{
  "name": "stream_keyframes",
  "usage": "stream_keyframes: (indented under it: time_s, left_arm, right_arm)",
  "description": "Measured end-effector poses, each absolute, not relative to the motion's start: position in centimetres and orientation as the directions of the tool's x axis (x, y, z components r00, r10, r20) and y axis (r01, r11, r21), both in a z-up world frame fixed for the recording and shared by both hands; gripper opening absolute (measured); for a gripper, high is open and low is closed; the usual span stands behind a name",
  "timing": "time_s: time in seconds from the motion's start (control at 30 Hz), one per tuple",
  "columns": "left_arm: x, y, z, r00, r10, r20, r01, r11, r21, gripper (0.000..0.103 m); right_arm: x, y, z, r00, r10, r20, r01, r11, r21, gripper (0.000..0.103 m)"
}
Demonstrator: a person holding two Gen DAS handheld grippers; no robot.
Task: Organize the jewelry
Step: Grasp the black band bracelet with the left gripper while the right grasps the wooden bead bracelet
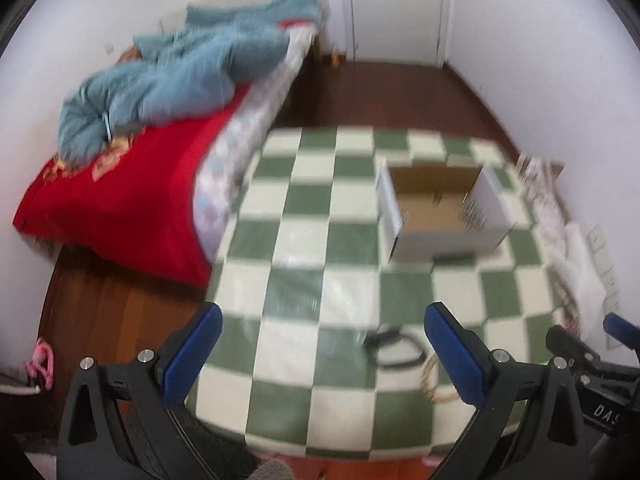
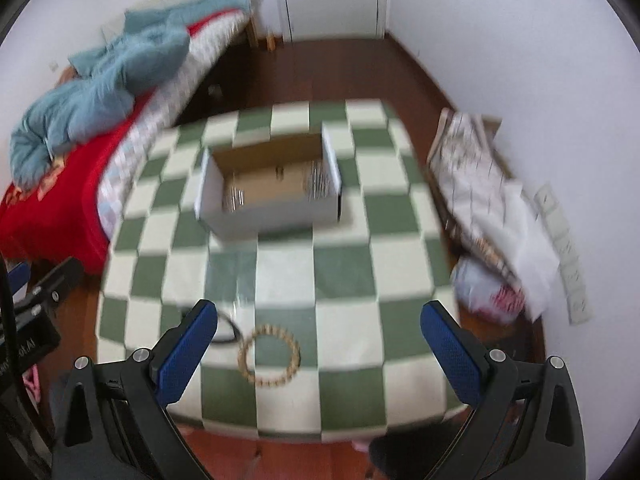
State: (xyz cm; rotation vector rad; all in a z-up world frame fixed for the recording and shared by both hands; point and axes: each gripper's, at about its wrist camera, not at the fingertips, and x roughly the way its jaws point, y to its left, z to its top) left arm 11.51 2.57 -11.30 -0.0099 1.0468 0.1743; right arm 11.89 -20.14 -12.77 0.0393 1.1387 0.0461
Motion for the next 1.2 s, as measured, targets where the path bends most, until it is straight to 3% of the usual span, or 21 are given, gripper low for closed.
stream_keyframes:
  time_s: [0.2, 0.27, 0.33, 0.5, 0.57, 0.63, 0.67, 0.7, 0.73, 0.8, 0.87, 1.2]
  left_arm:
    - [11.4, 2.8, -19.0, 0.325, 0.117, -0.939, -0.140, 0.987, 0.075, 0.103]
    - [11.8, 2.7, -20.7, 0.282, 0.099, -0.954, -0.141, 0.988, 0.061, 0.103]
    - [12.5, 2.7, -22.0, 0.254, 0.074, -0.964, -0.146, 0.989, 0.038, 0.103]
    - [14.3, 2.7, -24.3, 0.203, -0.015, -0.979, -0.171, 0.984, -0.051, 0.100]
    - [14.8, 2.5, -25.1, 0.187, -0.049, -0.981, -0.174, 0.981, -0.082, 0.089]
    - [15.2, 2.1, -25.7, 0.171, -0.079, -0.982, -0.163, 0.981, -0.107, 0.077]
    - [15.4, 1.9, -26.0, 0.165, -0.078, -0.983, -0.158, 0.982, -0.105, 0.069]
    - [15.5, 1.7, -26.2, 0.160, -0.082, -0.984, -0.149, 0.983, -0.106, 0.064]
    - [15.5, 1.5, -26.5, 0.154, -0.081, -0.985, -0.141, 0.985, -0.103, 0.045]
    - [15.4, 1.1, -26.5, 0.162, -0.061, -0.985, -0.119, 0.990, -0.080, 0.034]
    - [15.3, 0.7, -26.4, 0.164, -0.052, -0.985, -0.096, 0.993, -0.068, 0.011]
    - [13.8, -1.1, -25.4, 0.193, -0.021, -0.981, -0.036, 0.999, -0.028, 0.002]
  right_arm:
    - [11.0, -19.0, -21.4, 0.273, 0.061, -0.960, -0.003, 0.998, 0.062, 0.102]
    - [11.0, -18.7, -23.6, 0.250, 0.056, -0.967, 0.002, 0.998, 0.058, 0.098]
    - [11.3, -18.5, -25.5, 0.215, 0.059, -0.975, 0.006, 0.998, 0.062, 0.079]
    - [11.8, -18.1, -28.4, 0.169, 0.076, -0.983, 0.004, 0.997, 0.077, 0.061]
    - [11.8, -17.9, -28.8, 0.175, 0.064, -0.982, -0.015, 0.998, 0.063, 0.051]
    - [11.8, -17.9, -28.7, 0.183, 0.044, -0.982, -0.026, 0.999, 0.040, 0.021]
    - [11.8, -18.4, -28.8, 0.182, 0.051, -0.982, -0.015, 0.999, 0.050, 0.012]
    - [11.9, -18.9, -28.8, 0.181, 0.046, -0.983, 0.001, 0.999, 0.047, 0.010]
    - [11.9, -19.4, -28.8, 0.182, 0.041, -0.983, 0.013, 0.999, 0.044, 0.010]
    - [12.1, -20.7, -28.7, 0.177, 0.035, -0.984, 0.038, 0.998, 0.042, 0.010]
    - [12.2, -21.7, -28.7, 0.166, 0.036, -0.986, 0.047, 0.998, 0.044, 0.010]
    - [12.6, -20.2, -28.2, 0.202, -0.002, -0.979, -0.037, 0.999, -0.010, 0.010]
